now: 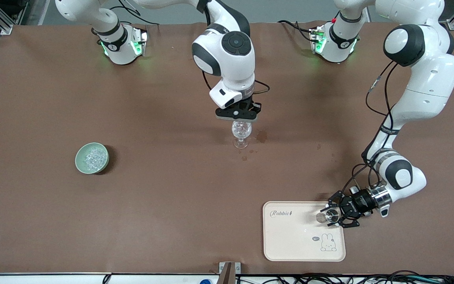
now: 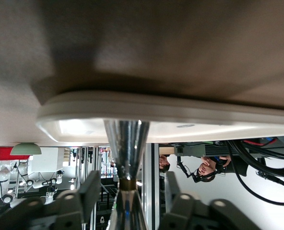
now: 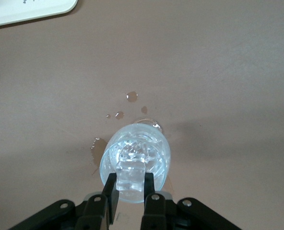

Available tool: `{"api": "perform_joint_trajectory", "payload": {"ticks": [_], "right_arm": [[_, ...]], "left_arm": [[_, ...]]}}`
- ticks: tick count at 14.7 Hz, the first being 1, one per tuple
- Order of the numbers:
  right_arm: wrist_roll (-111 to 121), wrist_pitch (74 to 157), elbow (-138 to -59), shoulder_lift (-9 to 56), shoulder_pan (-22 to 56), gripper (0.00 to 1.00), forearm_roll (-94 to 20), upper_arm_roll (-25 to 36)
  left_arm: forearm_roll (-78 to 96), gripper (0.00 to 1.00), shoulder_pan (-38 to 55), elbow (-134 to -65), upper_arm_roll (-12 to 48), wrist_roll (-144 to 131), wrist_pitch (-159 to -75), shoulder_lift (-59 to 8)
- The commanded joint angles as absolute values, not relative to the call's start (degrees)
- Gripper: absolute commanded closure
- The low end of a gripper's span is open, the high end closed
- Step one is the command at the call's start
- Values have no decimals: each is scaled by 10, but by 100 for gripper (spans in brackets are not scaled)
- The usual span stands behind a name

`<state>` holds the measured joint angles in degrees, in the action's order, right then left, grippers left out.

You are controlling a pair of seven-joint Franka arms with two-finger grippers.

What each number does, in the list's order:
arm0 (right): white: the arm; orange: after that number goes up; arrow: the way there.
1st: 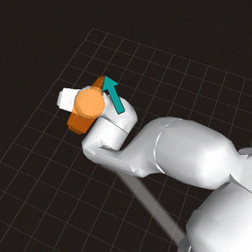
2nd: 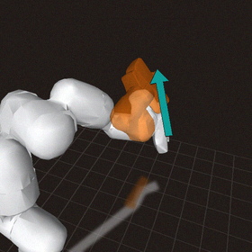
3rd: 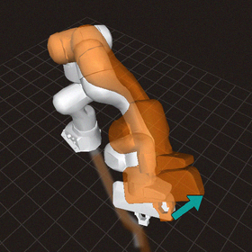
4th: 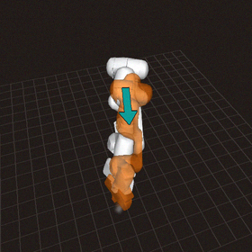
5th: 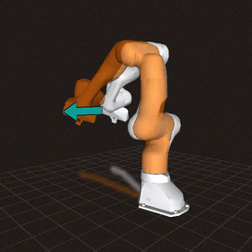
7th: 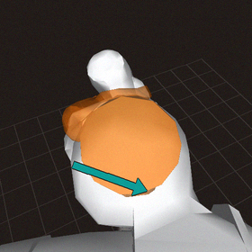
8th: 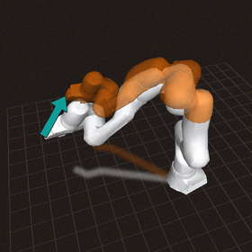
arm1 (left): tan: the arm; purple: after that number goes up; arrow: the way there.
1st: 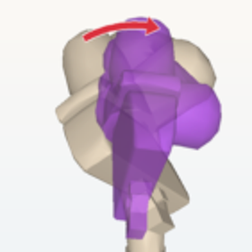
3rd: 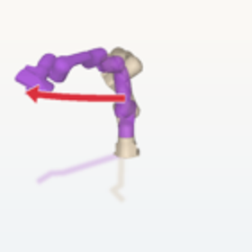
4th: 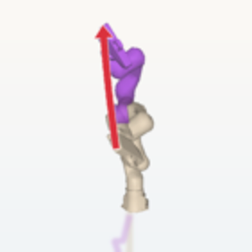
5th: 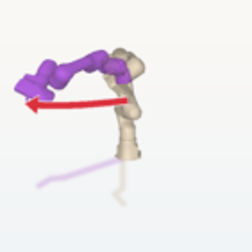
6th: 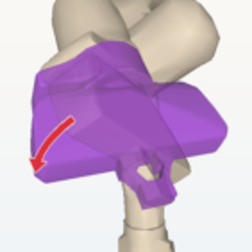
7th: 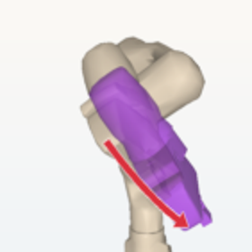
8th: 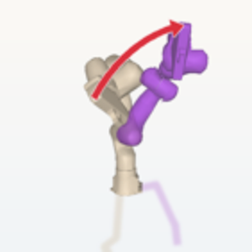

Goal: Pour wine and add ice with both arms
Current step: 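Drop the ice into the glass while the left gripper sets the jigger on the tray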

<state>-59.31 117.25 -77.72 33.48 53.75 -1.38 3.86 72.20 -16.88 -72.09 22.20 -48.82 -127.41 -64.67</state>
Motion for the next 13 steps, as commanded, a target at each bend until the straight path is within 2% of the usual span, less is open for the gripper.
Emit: {"api": "perform_joint_trajectory", "payload": {"ticks": [1, 2, 4, 8, 13], "right_arm": [[-599, 1165, -767, 339, 548, 86, -30, 45], [-599, 1165, -767, 339, 548, 81, -30, 45], [-599, 1165, -767, 339, 548, 43, -29, 45], [-599, 1163, -767, 338, 545, 25, -29, 46], [-599, 1153, -768, 323, 538, 14, -24, 51]], "left_arm": [[667, 0, -179, -734, 215, -485, -1273, -611], [612, 0, -190, -753, 215, -490, -1272, -585], [548, 0, -206, -782, 215, -490, -1248, -546], [355, 0, -228, -783, 216, -497, -1148, -482], [210, 0, -211, -780, 226, -516, -1057, -375]]}}
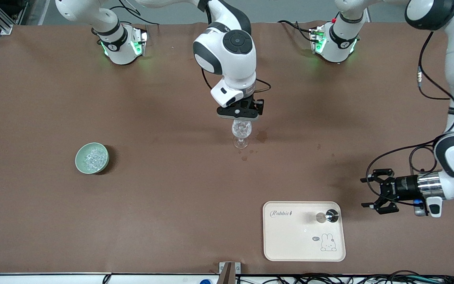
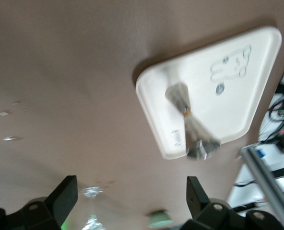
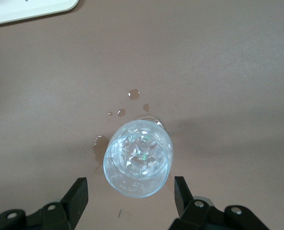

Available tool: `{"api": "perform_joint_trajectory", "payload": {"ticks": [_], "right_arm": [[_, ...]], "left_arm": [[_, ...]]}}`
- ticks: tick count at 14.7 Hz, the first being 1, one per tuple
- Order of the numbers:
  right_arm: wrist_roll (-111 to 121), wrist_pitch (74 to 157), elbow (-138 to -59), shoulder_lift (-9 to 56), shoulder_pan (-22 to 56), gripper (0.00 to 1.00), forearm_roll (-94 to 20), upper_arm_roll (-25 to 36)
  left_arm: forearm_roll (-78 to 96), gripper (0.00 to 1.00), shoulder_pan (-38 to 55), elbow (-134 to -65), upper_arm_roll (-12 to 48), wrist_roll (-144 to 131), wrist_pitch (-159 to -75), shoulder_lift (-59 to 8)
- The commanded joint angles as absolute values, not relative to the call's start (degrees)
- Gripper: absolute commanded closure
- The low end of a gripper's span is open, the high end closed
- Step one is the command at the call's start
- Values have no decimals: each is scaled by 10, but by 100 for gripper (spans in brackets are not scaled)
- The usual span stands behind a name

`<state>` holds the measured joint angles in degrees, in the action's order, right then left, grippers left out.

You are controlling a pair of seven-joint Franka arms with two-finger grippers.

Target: Pour wine and add ice with both arms

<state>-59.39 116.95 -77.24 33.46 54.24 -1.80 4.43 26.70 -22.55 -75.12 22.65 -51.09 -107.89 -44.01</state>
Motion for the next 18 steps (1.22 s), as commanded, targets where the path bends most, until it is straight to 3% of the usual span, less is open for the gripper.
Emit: {"api": "perform_joint_trajectory", "payload": {"ticks": [1, 4, 8, 14, 18], "right_arm": [[-596, 1132, -769, 312, 530, 12, -21, 57], [-596, 1084, -778, 270, 512, 5, 24, 93], [-576, 1064, -781, 239, 481, 2, 74, 150], [-384, 1040, -798, 186, 332, 1, 68, 150], [-233, 1040, -886, 113, 259, 1, 66, 150]], "left_arm": [[175, 0, -198, -780, 232, -514, -1053, -359], [61, 0, -176, -778, 257, -513, -1026, -321], [-41, 0, -180, -776, 330, -507, -985, -280], [-129, 0, -179, -777, 385, -418, -964, -224], [-128, 0, -152, -780, 365, -329, -962, -171]]}}
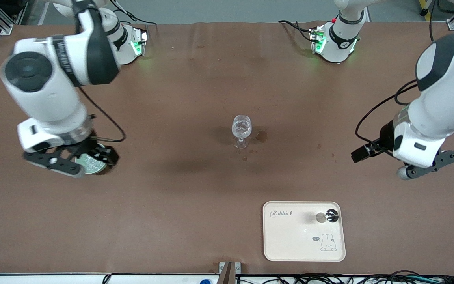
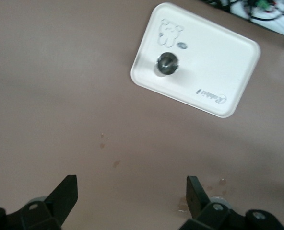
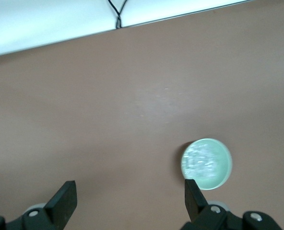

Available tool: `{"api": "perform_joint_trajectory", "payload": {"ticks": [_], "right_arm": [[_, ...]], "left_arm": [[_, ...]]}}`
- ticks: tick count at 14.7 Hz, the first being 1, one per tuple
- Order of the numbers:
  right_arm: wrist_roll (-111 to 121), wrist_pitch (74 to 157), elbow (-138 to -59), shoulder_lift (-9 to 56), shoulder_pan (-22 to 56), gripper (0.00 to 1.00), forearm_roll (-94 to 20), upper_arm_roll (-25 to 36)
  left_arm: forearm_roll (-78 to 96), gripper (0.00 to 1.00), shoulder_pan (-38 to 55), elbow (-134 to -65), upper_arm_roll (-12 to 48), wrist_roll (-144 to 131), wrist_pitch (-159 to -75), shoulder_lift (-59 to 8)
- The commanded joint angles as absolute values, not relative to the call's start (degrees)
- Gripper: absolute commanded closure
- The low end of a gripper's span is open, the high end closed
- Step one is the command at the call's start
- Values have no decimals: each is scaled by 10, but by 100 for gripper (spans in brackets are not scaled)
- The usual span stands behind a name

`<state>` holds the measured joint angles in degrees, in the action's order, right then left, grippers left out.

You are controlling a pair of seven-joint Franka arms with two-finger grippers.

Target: Pour wine and add ice with both arms

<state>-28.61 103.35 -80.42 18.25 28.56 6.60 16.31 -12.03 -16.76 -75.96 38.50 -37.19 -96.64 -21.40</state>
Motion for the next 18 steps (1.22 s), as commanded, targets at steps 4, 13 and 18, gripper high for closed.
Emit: {"api": "perform_joint_trajectory", "payload": {"ticks": [4, 13, 18], "right_arm": [[-124, 1031, -984, 19, 201, 1, 65, 151], [59, 941, -984, -41, 87, 1, 40, 153], [78, 881, -976, -76, 87, 1, 40, 152]], "left_arm": [[-86, 0, -41, -788, 213, -233, -909, -110], [2, 0, -4, -942, 70, -41, -908, 54], [4, 0, 9, -955, 49, -15, -889, 76]]}}
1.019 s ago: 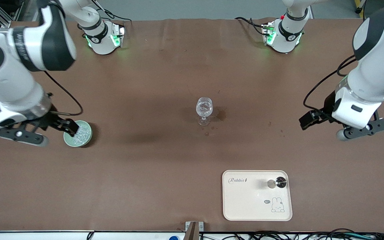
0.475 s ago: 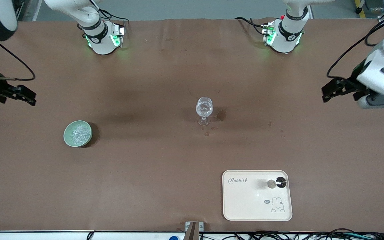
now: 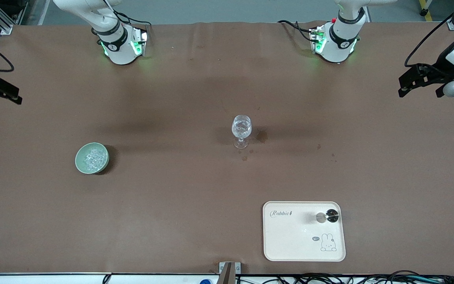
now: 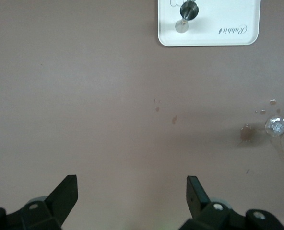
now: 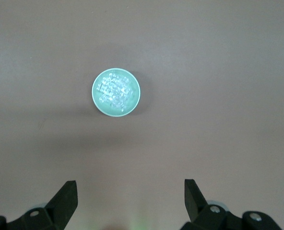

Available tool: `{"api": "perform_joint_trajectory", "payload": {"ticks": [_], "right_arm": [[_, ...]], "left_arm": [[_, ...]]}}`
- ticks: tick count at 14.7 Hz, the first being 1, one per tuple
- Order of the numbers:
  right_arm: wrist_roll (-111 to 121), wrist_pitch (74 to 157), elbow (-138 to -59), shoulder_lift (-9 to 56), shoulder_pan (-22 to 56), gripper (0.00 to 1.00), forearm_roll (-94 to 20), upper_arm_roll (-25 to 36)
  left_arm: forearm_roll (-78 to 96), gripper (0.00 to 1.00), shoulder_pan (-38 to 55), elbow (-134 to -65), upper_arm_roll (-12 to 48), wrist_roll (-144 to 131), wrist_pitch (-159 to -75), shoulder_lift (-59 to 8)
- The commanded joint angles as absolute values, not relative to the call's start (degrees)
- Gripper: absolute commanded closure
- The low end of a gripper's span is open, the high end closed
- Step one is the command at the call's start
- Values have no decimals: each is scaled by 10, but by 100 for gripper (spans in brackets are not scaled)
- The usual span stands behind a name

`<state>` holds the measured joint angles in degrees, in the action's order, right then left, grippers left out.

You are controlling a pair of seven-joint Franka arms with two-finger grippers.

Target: Pour wine and add ice with both arms

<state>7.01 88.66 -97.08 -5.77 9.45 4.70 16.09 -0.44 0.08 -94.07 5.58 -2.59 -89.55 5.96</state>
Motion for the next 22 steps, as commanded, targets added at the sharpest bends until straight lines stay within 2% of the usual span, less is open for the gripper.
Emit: {"api": "perform_joint_trajectory", "payload": {"ticks": [1, 8, 12, 15, 22], "right_arm": [[77, 880, -959, -73, 86, 0, 40, 152], [78, 881, -905, -46, 72, 0, 38, 153], [94, 880, -906, -40, 5, 0, 9, 106], [112, 846, -925, -44, -30, 0, 4, 60], [113, 879, -948, -48, -46, 0, 13, 43]], "left_arm": [[3, 0, 11, -955, 49, -15, -886, 79], [2, 0, 10, -951, 66, -25, -870, 77], [0, 0, 10, -937, 70, -24, -870, 69], [2, 0, 6, -936, 69, -25, -870, 67], [2, 0, 5, -933, 69, -18, -869, 67]]}}
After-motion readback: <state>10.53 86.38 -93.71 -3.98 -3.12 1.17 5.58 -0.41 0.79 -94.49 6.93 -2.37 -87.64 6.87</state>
